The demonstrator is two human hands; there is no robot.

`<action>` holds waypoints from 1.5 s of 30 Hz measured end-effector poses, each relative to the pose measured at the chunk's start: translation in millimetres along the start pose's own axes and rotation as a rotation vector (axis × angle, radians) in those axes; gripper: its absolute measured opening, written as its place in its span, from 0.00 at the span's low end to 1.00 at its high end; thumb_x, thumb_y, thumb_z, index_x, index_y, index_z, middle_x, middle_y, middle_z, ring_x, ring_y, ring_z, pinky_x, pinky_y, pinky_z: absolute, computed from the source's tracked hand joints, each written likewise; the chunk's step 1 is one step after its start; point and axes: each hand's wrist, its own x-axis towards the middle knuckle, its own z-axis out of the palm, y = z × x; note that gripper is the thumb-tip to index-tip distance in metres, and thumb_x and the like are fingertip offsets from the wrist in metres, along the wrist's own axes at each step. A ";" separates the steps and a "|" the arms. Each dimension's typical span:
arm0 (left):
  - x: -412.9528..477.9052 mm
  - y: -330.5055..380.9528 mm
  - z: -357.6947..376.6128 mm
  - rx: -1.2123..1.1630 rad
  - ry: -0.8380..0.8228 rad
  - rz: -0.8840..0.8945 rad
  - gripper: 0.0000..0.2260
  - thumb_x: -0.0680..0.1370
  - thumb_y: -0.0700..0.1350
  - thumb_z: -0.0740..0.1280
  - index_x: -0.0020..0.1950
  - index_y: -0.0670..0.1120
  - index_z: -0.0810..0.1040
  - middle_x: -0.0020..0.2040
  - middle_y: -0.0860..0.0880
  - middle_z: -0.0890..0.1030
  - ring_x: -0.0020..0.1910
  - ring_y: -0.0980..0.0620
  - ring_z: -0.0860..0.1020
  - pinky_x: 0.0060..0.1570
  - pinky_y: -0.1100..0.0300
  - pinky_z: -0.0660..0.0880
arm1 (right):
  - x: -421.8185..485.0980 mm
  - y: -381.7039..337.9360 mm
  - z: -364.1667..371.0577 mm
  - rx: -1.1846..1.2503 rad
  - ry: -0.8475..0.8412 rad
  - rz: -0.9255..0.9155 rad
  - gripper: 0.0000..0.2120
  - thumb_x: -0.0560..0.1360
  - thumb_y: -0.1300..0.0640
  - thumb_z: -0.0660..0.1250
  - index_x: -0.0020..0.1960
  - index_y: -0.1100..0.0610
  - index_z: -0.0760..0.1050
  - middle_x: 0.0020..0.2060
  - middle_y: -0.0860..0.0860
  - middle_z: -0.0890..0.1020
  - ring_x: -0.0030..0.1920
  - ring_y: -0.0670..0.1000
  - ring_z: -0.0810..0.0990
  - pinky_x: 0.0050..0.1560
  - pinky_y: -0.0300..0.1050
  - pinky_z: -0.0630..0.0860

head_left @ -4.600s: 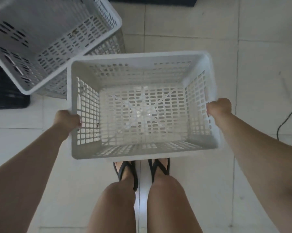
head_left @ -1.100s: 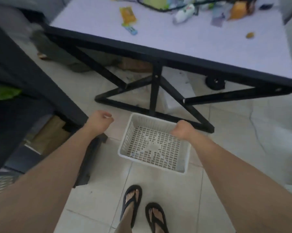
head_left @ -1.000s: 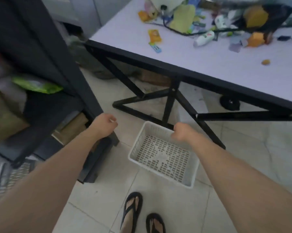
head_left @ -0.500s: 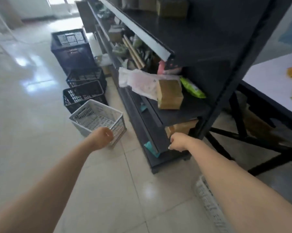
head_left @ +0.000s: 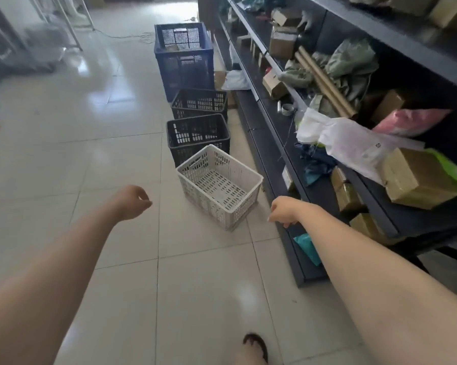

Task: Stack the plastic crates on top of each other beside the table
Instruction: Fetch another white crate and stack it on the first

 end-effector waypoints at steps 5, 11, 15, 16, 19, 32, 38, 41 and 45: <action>76.6 6.0 -21.7 0.114 -0.024 0.045 0.13 0.78 0.43 0.64 0.59 0.38 0.79 0.60 0.39 0.80 0.60 0.41 0.76 0.56 0.57 0.71 | 60.6 -29.4 -35.1 0.022 -0.033 0.044 0.09 0.78 0.57 0.61 0.57 0.56 0.72 0.46 0.53 0.76 0.45 0.54 0.80 0.36 0.40 0.73; 210.7 48.0 -64.2 0.180 -0.050 0.121 0.15 0.78 0.43 0.64 0.62 0.38 0.77 0.63 0.39 0.78 0.62 0.40 0.75 0.60 0.54 0.70 | 153.6 -48.7 -98.2 0.168 -0.015 0.133 0.08 0.78 0.55 0.63 0.55 0.57 0.71 0.49 0.55 0.77 0.47 0.55 0.79 0.37 0.41 0.73; 293.1 75.4 -85.4 0.213 -0.075 0.159 0.14 0.78 0.43 0.64 0.61 0.38 0.78 0.61 0.38 0.78 0.61 0.39 0.75 0.59 0.53 0.71 | 212.0 -62.4 -134.4 0.282 0.048 0.184 0.17 0.77 0.55 0.64 0.63 0.60 0.73 0.49 0.56 0.78 0.45 0.54 0.80 0.33 0.40 0.71; 310.9 81.1 -87.0 0.220 -0.100 0.170 0.14 0.78 0.43 0.64 0.60 0.38 0.78 0.60 0.38 0.79 0.60 0.39 0.76 0.59 0.53 0.71 | 224.1 -64.8 -141.5 0.317 0.070 0.194 0.18 0.77 0.56 0.64 0.64 0.60 0.73 0.49 0.56 0.78 0.45 0.54 0.80 0.31 0.39 0.70; 359.7 97.6 -87.1 0.262 -0.198 0.209 0.13 0.78 0.41 0.63 0.58 0.36 0.78 0.52 0.37 0.80 0.56 0.39 0.78 0.55 0.53 0.73 | 252.6 -69.7 -154.9 0.336 0.036 0.257 0.17 0.77 0.55 0.64 0.64 0.60 0.73 0.46 0.55 0.79 0.44 0.54 0.80 0.32 0.40 0.71; 607.3 169.2 -16.6 0.487 -0.502 0.548 0.13 0.79 0.41 0.59 0.57 0.35 0.78 0.58 0.38 0.79 0.58 0.39 0.76 0.53 0.52 0.71 | 432.4 -102.2 -151.0 0.632 0.097 0.559 0.03 0.78 0.59 0.63 0.50 0.58 0.73 0.46 0.55 0.76 0.40 0.53 0.76 0.33 0.41 0.71; 680.8 101.6 81.2 0.601 -0.565 0.416 0.18 0.78 0.41 0.59 0.66 0.37 0.71 0.64 0.37 0.75 0.64 0.38 0.73 0.57 0.52 0.71 | 519.3 -100.3 -58.3 0.594 0.015 0.717 0.06 0.76 0.57 0.61 0.42 0.55 0.74 0.45 0.55 0.77 0.44 0.54 0.75 0.40 0.41 0.68; 713.1 59.2 143.5 0.702 -0.600 0.362 0.23 0.77 0.42 0.61 0.72 0.38 0.63 0.68 0.35 0.68 0.69 0.36 0.66 0.65 0.50 0.67 | 571.2 -79.8 2.2 0.667 0.015 0.823 0.16 0.73 0.50 0.64 0.57 0.56 0.76 0.53 0.55 0.81 0.46 0.56 0.77 0.42 0.42 0.71; 768.7 12.7 213.2 0.733 -0.440 0.261 0.29 0.75 0.44 0.65 0.72 0.39 0.59 0.69 0.36 0.62 0.69 0.37 0.64 0.67 0.45 0.66 | 636.5 -46.6 63.7 0.716 0.050 1.030 0.38 0.70 0.45 0.70 0.74 0.58 0.59 0.68 0.61 0.69 0.64 0.62 0.72 0.59 0.51 0.74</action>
